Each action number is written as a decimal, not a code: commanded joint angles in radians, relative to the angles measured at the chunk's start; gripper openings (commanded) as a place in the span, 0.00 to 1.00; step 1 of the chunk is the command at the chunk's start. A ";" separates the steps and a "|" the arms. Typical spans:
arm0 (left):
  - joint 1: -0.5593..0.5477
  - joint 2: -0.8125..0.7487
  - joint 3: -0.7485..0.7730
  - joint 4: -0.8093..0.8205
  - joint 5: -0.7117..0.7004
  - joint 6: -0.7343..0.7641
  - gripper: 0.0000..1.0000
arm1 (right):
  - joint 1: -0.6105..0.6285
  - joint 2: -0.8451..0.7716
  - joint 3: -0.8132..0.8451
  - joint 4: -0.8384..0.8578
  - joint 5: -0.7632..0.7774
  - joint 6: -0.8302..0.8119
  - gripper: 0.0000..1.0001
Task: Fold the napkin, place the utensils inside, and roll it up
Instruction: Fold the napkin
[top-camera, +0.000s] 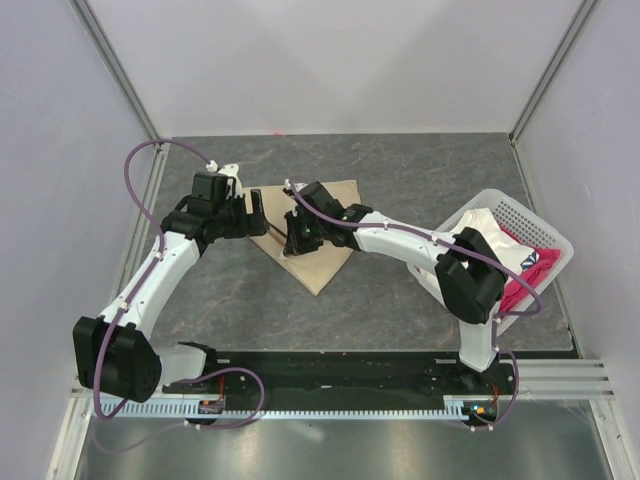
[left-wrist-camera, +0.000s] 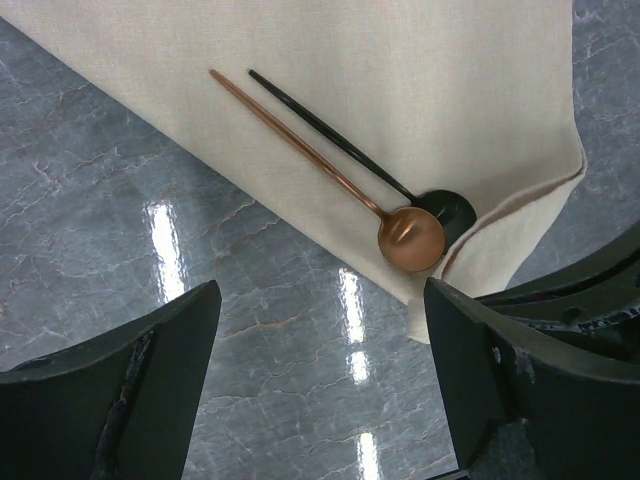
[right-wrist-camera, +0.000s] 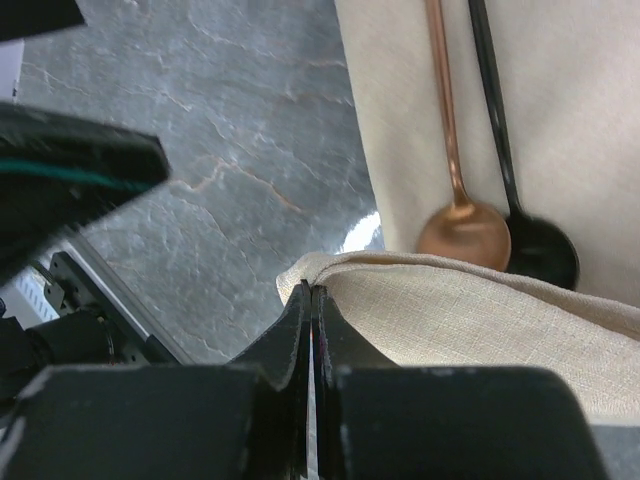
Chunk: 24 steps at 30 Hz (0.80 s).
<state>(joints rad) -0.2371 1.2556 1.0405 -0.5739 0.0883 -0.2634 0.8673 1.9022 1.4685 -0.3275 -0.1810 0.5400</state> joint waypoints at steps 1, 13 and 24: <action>0.004 -0.024 0.003 0.025 -0.001 0.024 0.90 | 0.009 0.041 0.091 0.044 -0.015 -0.035 0.00; 0.004 -0.039 0.001 0.028 0.004 0.023 0.90 | 0.013 0.124 0.180 0.068 0.003 -0.045 0.00; 0.005 -0.041 -0.002 0.026 0.011 0.021 0.90 | 0.012 0.222 0.309 0.044 0.026 -0.080 0.00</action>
<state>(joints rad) -0.2371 1.2427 1.0405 -0.5735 0.0891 -0.2634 0.8745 2.0853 1.7054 -0.3004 -0.1757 0.4900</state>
